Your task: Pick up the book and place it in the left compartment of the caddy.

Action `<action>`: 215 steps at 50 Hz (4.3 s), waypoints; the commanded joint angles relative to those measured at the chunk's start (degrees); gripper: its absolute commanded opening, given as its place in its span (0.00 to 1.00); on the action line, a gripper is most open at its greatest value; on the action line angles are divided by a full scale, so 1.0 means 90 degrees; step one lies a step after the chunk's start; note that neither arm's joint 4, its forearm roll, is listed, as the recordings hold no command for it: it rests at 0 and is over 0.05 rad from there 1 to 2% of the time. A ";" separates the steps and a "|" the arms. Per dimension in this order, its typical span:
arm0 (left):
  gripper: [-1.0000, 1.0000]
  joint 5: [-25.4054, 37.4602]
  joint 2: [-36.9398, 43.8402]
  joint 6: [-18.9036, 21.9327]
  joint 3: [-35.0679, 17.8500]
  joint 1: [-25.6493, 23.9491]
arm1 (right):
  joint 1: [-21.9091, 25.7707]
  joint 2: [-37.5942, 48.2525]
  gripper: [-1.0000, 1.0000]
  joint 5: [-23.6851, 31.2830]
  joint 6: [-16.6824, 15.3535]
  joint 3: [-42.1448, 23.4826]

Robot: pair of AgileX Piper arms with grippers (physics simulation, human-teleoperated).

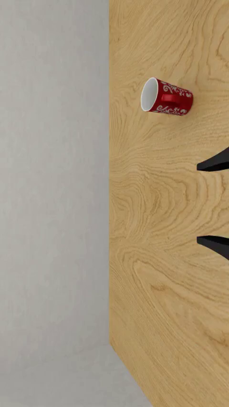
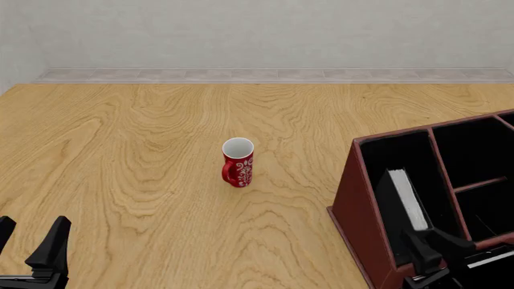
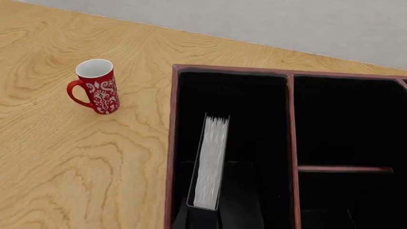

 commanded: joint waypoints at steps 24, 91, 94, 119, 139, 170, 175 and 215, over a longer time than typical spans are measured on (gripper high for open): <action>1.00 0.0000 0.0000 0.0000 0.0000 0.0000 | -0.0090 0.0380 0.00 -0.0310 0.0134 -0.0001; 1.00 0.0000 0.0000 0.0000 0.0000 0.0000 | -0.0065 -0.1013 1.00 0.1140 0.0074 -0.0464; 1.00 0.0000 0.0000 0.0000 0.0000 0.0000 | -0.0059 -0.1150 1.00 0.1327 0.0063 -0.0569; 1.00 0.0000 0.0000 0.0000 0.0000 0.0000 | 0.0018 -0.1760 1.00 0.2307 -0.0066 -0.1283; 1.00 0.0000 0.0000 0.0000 0.0000 0.0000 | 0.0039 -0.1899 1.00 0.2609 -0.0189 -0.1636; 1.00 0.0000 0.0000 0.0000 0.0000 0.0000 | 0.0092 -0.2373 1.00 0.3399 -0.0379 -0.2335; 1.00 0.0000 0.0000 0.0000 0.0000 0.0000 | 0.0120 -0.2346 1.00 0.3394 -0.0408 -0.2394; 1.00 0.0000 0.0000 0.0000 0.0000 0.0000 | 0.0234 -0.2295 1.00 0.3671 -0.0575 -0.3115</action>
